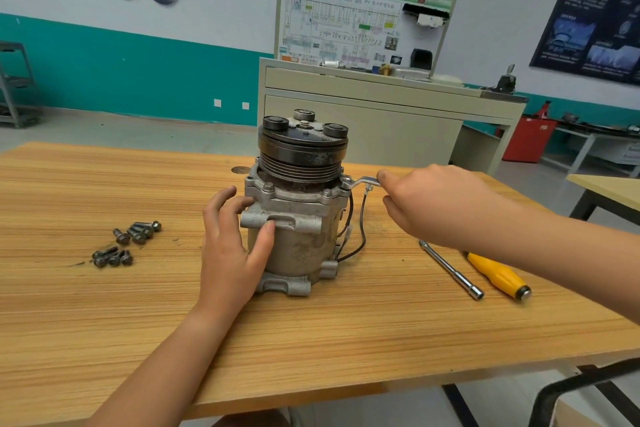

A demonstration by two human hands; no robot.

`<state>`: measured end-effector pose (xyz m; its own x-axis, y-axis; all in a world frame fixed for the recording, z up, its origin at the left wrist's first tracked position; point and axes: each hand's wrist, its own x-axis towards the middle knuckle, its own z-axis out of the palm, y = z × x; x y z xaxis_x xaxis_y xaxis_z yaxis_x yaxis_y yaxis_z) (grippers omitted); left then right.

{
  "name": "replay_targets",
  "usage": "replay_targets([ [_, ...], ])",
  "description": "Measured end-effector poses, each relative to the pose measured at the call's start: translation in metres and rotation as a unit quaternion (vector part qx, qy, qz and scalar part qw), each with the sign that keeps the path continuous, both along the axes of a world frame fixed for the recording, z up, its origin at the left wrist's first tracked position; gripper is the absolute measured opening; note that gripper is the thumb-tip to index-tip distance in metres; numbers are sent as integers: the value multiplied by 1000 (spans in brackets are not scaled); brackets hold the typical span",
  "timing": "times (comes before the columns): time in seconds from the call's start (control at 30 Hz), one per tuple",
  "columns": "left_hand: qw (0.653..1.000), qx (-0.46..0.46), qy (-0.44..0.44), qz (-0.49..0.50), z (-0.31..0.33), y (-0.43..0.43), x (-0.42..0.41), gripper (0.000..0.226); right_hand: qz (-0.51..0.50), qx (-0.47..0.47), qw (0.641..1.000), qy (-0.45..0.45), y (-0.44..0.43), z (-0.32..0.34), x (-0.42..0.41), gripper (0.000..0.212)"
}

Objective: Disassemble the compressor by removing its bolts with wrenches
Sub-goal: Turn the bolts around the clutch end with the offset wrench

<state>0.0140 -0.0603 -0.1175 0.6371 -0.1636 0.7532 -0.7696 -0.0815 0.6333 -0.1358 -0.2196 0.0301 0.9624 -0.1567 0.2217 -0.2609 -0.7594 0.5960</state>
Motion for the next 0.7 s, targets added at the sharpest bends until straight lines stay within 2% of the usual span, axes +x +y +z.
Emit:
replay_targets([
  [0.27, 1000, 2, -2, 1, 0, 1, 0, 54, 53, 53, 997, 12, -11, -1, -3, 41],
  [0.43, 1000, 6, -2, -1, -1, 1, 1, 53, 52, 22, 998, 33, -44, 3, 16, 40],
  [0.5, 1000, 6, -5, -1, -2, 0, 3, 50, 71, 18, 997, -3, -54, -2, 29, 37],
  [0.57, 1000, 6, -6, 0, -2, 1, 4, 48, 152, 14, 986, -68, -59, -11, 47, 31],
  [0.63, 1000, 6, -8, -4, -2, 1, 6, 48, 259, 40, 950, -170, -59, -19, 68, 22],
  [0.7, 1000, 9, -15, -5, -1, 2, 6, 43, 312, 55, 922, -222, -53, -25, 85, 19],
])
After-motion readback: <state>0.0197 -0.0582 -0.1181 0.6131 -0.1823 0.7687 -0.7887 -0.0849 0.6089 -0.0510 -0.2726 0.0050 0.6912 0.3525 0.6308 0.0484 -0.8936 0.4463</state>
